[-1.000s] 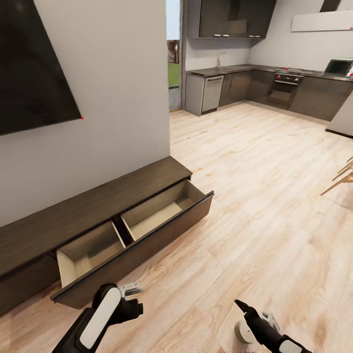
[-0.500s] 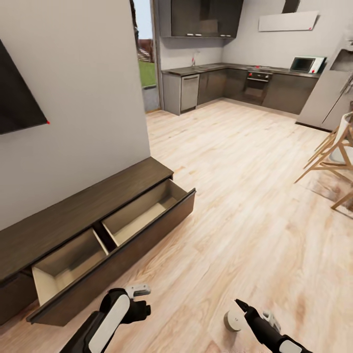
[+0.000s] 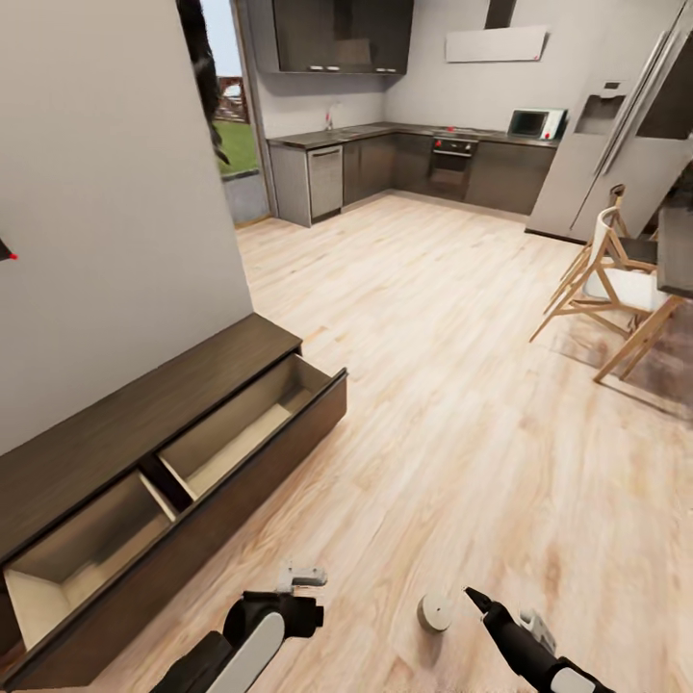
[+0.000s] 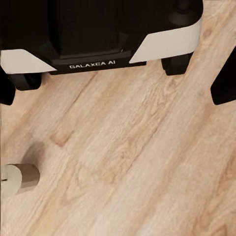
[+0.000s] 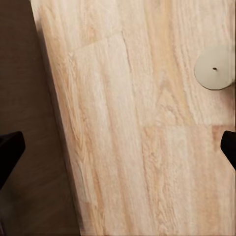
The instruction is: Place each of the two pumpkins and all three candles from the living room inside a cabinet in the living room (use any cabinet), then make sure every cabinet is closed, and position the cauldron so it is next to a table in the living room.
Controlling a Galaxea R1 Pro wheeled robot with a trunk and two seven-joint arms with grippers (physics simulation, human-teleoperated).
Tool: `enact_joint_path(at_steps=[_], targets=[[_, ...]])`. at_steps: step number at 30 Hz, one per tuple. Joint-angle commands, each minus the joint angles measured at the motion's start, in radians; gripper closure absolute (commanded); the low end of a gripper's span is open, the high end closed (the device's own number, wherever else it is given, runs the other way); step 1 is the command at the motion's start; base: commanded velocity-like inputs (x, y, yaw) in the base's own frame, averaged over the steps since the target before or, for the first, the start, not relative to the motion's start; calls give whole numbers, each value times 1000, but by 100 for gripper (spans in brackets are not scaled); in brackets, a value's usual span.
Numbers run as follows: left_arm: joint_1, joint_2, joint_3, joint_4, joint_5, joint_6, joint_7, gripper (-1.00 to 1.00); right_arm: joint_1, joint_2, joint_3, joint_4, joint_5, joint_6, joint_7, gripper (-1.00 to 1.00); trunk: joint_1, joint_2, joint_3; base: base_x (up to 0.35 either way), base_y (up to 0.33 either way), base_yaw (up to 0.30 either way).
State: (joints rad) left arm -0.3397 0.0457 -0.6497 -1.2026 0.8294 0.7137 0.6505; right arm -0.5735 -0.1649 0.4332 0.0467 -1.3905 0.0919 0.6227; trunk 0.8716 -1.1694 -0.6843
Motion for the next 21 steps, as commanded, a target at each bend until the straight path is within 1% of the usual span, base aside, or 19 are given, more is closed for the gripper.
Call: enact_joint_path(at_steps=[1,2,4,6,7,8,10,11,12,14,15,17,18,20,21], targets=[[-1,11,-8,-14,-1,-23,0,-100,-2,0,5,4,-10,5,5,-100,0,-1,-1,0,0,-281],[4,34,-13,-52,-20,-59,-29,-100,-2,0,5,4,-10,2,3,-100,0,-1,-1,0,0,-281],[8,76,-22,-120,-43,-88,-79,-100,-2,0,5,3,-10,0,-1,-100,0,-1,-1,0,0,-281],[10,124,-28,-169,-49,-101,-153,-100,-2,0,5,3,-10,-1,-2,-100,0,-1,-1,0,0,-281],[10,140,-29,-177,-49,-104,-203,-100,-2,0,5,3,-10,-1,-2,-100,0,-1,-1,0,0,-281],[10,151,-27,-177,-51,-106,-262,-100,-2,0,5,3,-10,-1,-3,-100,0,-1,-1,0,0,-281],[8,163,-23,-148,-56,-108,-382,-100,-2,1,5,2,-10,-1,-3,-100,0,-1,-1,0,0,-281],[6,165,-22,-133,-57,-109,-409,-100,-2,1,5,2,-10,-1,-3,-100,0,-1,-1,0,0,-281],[4,165,-20,-94,-63,-109,-452,-100,-2,1,5,2,-10,-2,-3,-100,0,-1,-1,0,0,-281],[0,158,-17,-12,-88,-112,-497,-100,-2,1,5,2,-10,-2,-3,-100,0,-1,-1,0,0,-281],[-2,156,-16,6,-98,-113,-503,-100,-2,1,5,2,-10,-2,-3,-100,0,-1,-1,0,0,-281],[-12,140,-11,61,-145,-129,-516,-100,-2,1,5,2,-10,-2,-3,-100,0,-1,-1,0,0,-281],[-18,129,-8,91,-173,-145,-518,-100,-2,1,5,2,-10,-2,-3,-100,0,-1,-1,0,0,-281],[-29,102,14,162,-221,-189,-506,-100,-2,1,5,2,-10,-3,-3,-100,0,-1,-1,0,0,-281],[-32,93,21,182,-232,-200,-500,-100,-2,1,5,2,-10,-4,-3,-100,0,-1,-1,0,0,-281]])
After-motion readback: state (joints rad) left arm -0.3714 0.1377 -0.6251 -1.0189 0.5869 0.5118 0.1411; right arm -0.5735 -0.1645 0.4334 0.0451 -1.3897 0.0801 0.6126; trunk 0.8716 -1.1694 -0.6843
